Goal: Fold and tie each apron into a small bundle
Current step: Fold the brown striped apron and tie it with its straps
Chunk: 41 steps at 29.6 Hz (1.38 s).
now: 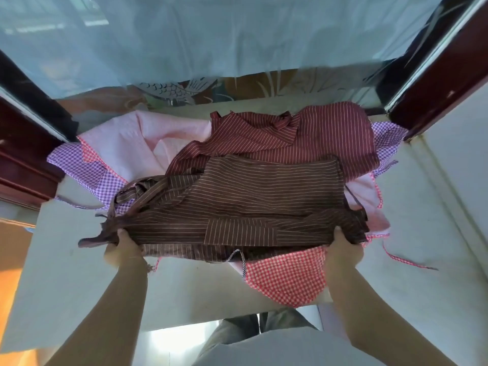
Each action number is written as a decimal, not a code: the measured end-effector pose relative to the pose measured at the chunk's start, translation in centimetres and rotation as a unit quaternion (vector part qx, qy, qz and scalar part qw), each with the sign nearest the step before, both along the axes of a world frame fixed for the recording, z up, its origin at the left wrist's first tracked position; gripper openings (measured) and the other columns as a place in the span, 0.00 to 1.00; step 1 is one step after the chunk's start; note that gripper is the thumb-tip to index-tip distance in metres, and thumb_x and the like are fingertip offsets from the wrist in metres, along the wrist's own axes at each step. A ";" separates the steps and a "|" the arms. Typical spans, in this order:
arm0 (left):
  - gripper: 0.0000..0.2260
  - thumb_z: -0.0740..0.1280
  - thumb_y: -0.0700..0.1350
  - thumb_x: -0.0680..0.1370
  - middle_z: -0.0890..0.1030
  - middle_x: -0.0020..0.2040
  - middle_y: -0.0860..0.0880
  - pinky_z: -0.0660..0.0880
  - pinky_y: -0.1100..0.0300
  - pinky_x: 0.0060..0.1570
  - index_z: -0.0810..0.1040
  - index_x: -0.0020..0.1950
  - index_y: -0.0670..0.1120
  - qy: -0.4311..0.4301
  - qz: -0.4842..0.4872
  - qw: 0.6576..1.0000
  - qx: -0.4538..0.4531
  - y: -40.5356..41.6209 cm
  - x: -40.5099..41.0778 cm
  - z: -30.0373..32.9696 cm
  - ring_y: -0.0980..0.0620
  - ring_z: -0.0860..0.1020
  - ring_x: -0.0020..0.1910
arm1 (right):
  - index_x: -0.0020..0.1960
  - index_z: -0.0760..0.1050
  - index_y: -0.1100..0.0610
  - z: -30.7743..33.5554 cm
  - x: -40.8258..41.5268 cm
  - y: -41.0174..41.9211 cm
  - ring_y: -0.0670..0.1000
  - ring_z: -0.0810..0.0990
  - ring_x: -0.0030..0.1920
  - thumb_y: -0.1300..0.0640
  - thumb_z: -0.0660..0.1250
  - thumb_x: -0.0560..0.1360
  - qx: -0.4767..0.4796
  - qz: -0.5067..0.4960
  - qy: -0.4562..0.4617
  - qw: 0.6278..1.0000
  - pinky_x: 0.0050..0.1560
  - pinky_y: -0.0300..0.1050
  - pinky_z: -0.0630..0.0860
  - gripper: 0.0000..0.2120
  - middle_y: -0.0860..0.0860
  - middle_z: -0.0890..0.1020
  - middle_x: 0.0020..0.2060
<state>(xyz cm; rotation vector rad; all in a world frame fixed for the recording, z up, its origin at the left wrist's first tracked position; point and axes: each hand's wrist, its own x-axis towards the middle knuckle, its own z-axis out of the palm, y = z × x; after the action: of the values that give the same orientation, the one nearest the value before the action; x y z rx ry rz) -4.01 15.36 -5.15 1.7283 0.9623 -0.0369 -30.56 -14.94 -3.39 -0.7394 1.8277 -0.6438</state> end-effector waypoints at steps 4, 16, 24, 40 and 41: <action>0.16 0.62 0.51 0.73 0.80 0.46 0.47 0.77 0.55 0.39 0.77 0.54 0.41 -0.069 0.071 0.993 -0.063 -2.8 2.2 4.4 0.48 0.79 0.39 | 0.56 0.73 0.57 5.0 2.3 -3.3 0.49 0.76 0.31 0.51 0.64 0.78 -0.070 -0.063 -0.083 0.992 0.29 0.41 0.73 0.12 0.50 0.78 0.39; 0.08 0.61 0.46 0.80 0.83 0.45 0.46 0.80 0.55 0.43 0.76 0.52 0.44 -0.270 -0.158 0.847 -0.430 -8.6 14.1 21.8 0.50 0.82 0.41 | 0.53 0.72 0.57 23.5 13.0 -15.3 0.43 0.71 0.25 0.59 0.65 0.78 -0.308 0.036 -0.315 0.897 0.24 0.37 0.65 0.05 0.49 0.76 0.34; 0.11 0.64 0.46 0.78 0.77 0.47 0.46 0.79 0.61 0.30 0.71 0.58 0.44 -0.208 -0.075 0.939 -0.263 -6.1 9.7 15.3 0.53 0.79 0.36 | 0.55 0.77 0.62 18.0 10.6 -14.0 0.41 0.81 0.33 0.58 0.67 0.77 -0.373 0.106 -0.161 0.908 0.27 0.37 0.73 0.10 0.48 0.80 0.39; 0.19 0.54 0.54 0.76 0.83 0.48 0.39 0.77 0.37 0.48 0.78 0.56 0.46 0.148 -0.066 0.974 0.157 7.9 -7.1 -7.2 0.35 0.80 0.44 | 0.59 0.74 0.70 -0.5 -2.4 -8.5 0.66 0.76 0.56 0.54 0.56 0.83 -0.057 0.298 0.282 0.910 0.51 0.51 0.72 0.19 0.67 0.78 0.55; 0.17 0.55 0.53 0.77 0.82 0.49 0.38 0.77 0.37 0.49 0.77 0.57 0.46 0.151 -0.076 0.972 0.163 7.0 -7.6 -5.0 0.34 0.80 0.45 | 0.60 0.74 0.70 -0.8 -2.6 -8.5 0.67 0.76 0.56 0.55 0.56 0.83 -0.053 0.304 0.294 0.905 0.53 0.53 0.73 0.19 0.67 0.78 0.55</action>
<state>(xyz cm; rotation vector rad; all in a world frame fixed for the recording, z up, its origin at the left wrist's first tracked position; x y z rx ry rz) -11.61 22.33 -10.17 2.1424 1.0983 -0.2603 -33.20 -23.49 -4.18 -1.6282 1.9305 -0.0992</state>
